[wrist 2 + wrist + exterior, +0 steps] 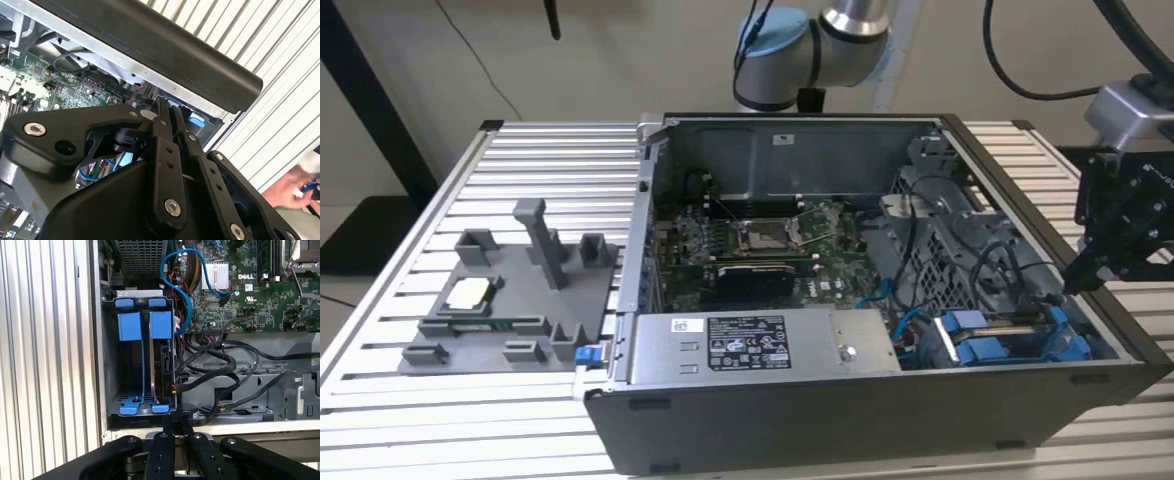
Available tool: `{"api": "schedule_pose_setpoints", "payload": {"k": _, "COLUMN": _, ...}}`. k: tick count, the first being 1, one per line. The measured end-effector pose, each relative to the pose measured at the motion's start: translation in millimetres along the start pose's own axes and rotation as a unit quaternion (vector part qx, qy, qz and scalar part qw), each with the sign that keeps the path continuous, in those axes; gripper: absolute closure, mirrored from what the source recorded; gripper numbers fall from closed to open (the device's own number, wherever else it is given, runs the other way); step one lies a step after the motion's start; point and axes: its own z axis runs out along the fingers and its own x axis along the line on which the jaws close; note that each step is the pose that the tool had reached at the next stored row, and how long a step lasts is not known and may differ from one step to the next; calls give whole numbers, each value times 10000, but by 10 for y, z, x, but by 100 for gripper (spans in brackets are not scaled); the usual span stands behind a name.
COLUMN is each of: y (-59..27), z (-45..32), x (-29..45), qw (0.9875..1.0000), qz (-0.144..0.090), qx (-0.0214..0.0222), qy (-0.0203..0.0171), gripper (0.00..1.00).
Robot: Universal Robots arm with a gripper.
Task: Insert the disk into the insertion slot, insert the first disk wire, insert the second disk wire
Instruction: 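Insert the second disk wire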
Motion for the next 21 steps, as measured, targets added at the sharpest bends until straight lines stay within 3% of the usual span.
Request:
{"api": "schedule_pose_setpoints", "payload": {"k": 7, "y": 0, "z": 0, "x": 0, "qw": 10000, "qz": 2, "qx": -1, "qy": 0, "gripper": 83}}
{"api": "schedule_pose_setpoints", "payload": {"k": 10, "y": -1, "z": -3, "x": 0, "qw": 10000, "qz": 2, "qx": -20, "qy": 2, "gripper": 83}}
{"api": "schedule_pose_setpoints", "payload": {"k": 11, "y": -6, "z": -3, "x": 0, "qw": 10000, "qz": 3, "qx": -44, "qy": 2, "gripper": 81}}
{"api": "schedule_pose_setpoints", "payload": {"k": 12, "y": -15, "z": -4, "x": 0, "qw": 10000, "qz": 5, "qx": -82, "qy": 4, "gripper": 81}}
{"api": "schedule_pose_setpoints", "payload": {"k": 13, "y": -30, "z": -5, "x": -1, "qw": 9999, "qz": 8, "qx": -145, "qy": 10, "gripper": 81}}
{"api": "schedule_pose_setpoints", "payload": {"k": 14, "y": -47, "z": -6, "x": -3, "qw": 9998, "qz": 12, "qx": -218, "qy": 16, "gripper": 75}}
{"api": "schedule_pose_setpoints", "payload": {"k": 18, "y": -91, "z": -5, "x": -5, "qw": 9984, "qz": 28, "qx": -566, "qy": 36, "gripper": 75}}
{"api": "schedule_pose_setpoints", "payload": {"k": 19, "y": -99, "z": -5, "x": -5, "qw": 9980, "qz": 31, "qx": -624, "qy": 39, "gripper": 75}}
{"api": "schedule_pose_setpoints", "payload": {"k": 21, "y": -116, "z": -5, "x": -6, "qw": 9979, "qz": 32, "qx": -646, "qy": 36, "gripper": 77}}
